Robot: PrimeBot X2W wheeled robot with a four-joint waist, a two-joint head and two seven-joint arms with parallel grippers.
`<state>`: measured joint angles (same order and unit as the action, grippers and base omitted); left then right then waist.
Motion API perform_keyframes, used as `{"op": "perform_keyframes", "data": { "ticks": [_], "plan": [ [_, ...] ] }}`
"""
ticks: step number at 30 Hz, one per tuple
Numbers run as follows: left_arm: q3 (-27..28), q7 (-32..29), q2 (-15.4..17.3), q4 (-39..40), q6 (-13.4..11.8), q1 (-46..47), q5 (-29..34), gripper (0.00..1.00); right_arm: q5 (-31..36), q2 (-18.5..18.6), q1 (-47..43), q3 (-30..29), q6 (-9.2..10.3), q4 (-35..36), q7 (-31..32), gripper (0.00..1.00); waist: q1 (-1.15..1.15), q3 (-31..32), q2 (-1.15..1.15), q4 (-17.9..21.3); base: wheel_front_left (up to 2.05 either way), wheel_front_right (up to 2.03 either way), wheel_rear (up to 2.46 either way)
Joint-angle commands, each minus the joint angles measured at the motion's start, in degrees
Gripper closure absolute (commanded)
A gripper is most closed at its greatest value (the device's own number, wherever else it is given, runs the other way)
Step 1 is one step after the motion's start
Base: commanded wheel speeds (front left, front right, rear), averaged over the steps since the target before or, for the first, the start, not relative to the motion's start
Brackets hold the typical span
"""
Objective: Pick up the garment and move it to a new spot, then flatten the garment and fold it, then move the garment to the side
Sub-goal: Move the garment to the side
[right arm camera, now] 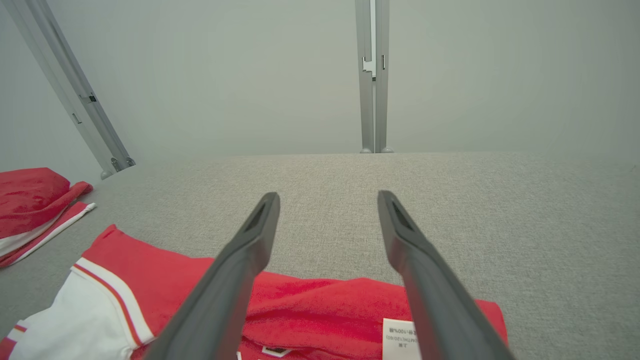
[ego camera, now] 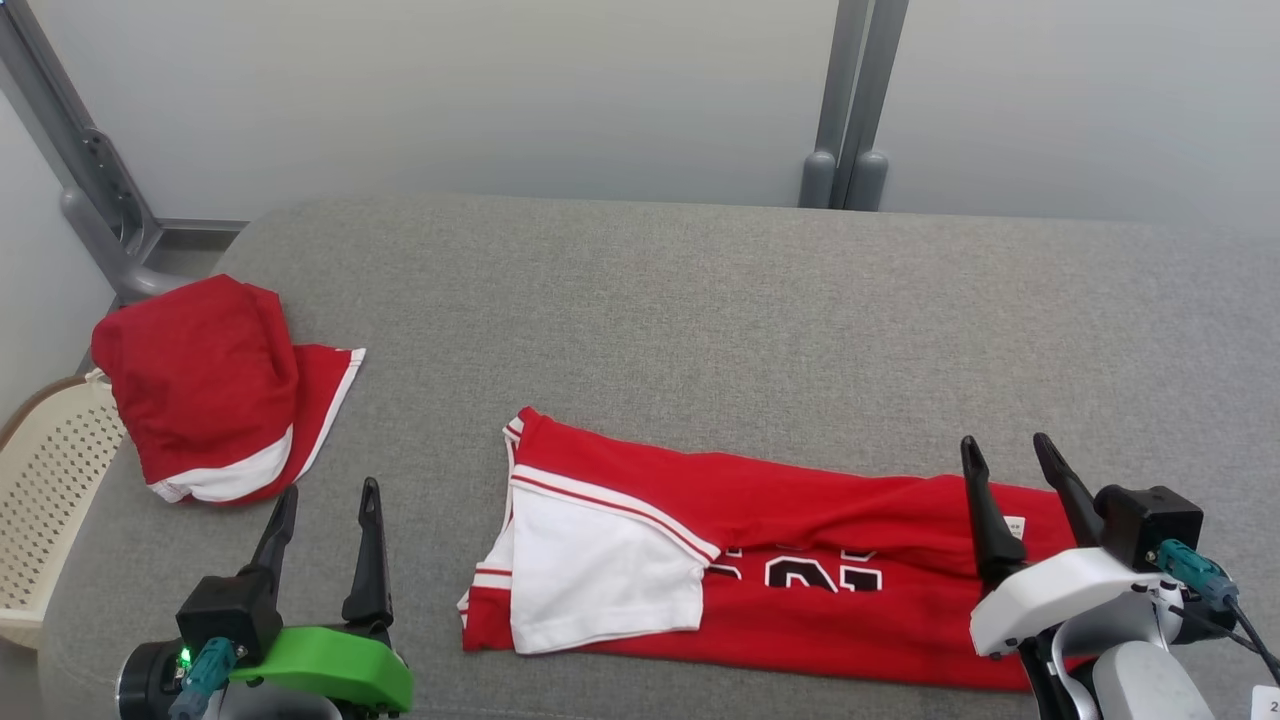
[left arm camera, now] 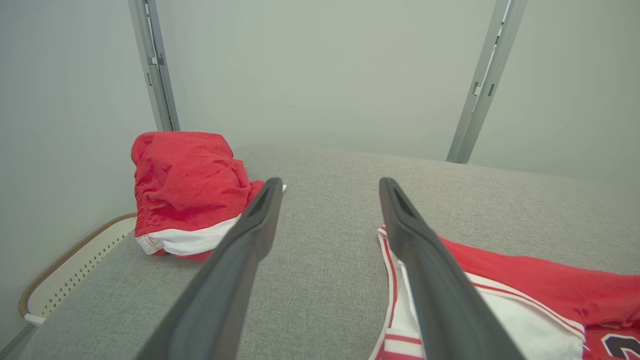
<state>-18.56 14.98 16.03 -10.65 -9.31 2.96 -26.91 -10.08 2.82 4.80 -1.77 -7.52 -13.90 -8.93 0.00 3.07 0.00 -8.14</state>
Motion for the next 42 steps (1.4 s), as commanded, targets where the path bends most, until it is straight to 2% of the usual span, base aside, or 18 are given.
{"op": "perform_keyframes", "data": {
  "ticks": [1,8,19,21,24,29,35,39,42],
  "plan": [
    [0.7,0.23,-0.19,0.26,0.77,-0.83,0.91,0.0,-0.67,0.18,-0.96,0.22,0.06,-0.59,-0.4,0.0,0.0,0.19,0.0,-0.03,0.0,0.0,0.0],
    [2.67,0.21,-1.23,0.16,3.76,-2.35,3.16,0.0,-2.73,0.18,-0.54,1.63,0.06,-2.62,-1.01,0.0,0.0,0.02,0.0,0.55,0.0,0.0,0.0],
    [5.36,0.22,-2.93,0.88,5.57,-2.83,6.52,0.0,-3.6,0.18,1.1,2.07,0.06,-4.1,-1.0,0.0,0.0,0.05,0.0,1.7,0.0,0.0,0.0],
    [5.41,0.21,-3.24,0.62,6.12,-2.83,6.91,0.0,-3.2,0.19,1.16,1.66,0.06,-4.07,-0.84,0.0,0.0,-0.09,0.0,1.86,0.0,0.0,0.0],
    [5.46,0.22,-3.65,0.25,6.76,-2.46,7.62,0.0,0.75,0.22,1.19,-0.58,0.06,-4.08,-0.08,0.0,0.0,-0.27,0.0,2.03,0.0,0.0,0.0],
    [5.45,0.22,-4.26,-0.26,7.59,-1.84,8.44,0.0,4.31,0.16,2.14,-6.32,0.06,-3.81,3.75,0.0,0.0,-0.64,0.0,2.44,0.0,0.0,0.0],
    [5.45,0.22,-5.37,-1.02,8.54,-1.26,9.14,0.0,7.81,0.18,3.51,-12.76,0.06,-6.59,12.02,0.0,0.0,-1.35,0.0,2.42,0.0,0.0,0.0],
    [5.19,0.22,-6.03,-1.56,9.22,-0.95,9.6,0.0,9.27,0.21,3.94,-15.1,0.07,-9.65,17.26,0.0,0.0,-2.15,0.0,1.97,0.0,0.0,0.0],
    [5.06,0.22,-6.64,-1.7,9.75,-0.31,10.11,0.0,9.83,0.2,4.71,-15.89,0.07,-10.95,18.29,0.0,0.0,-3.34,0.0,1.6,0.0,0.0,0.0]
  ]
}}
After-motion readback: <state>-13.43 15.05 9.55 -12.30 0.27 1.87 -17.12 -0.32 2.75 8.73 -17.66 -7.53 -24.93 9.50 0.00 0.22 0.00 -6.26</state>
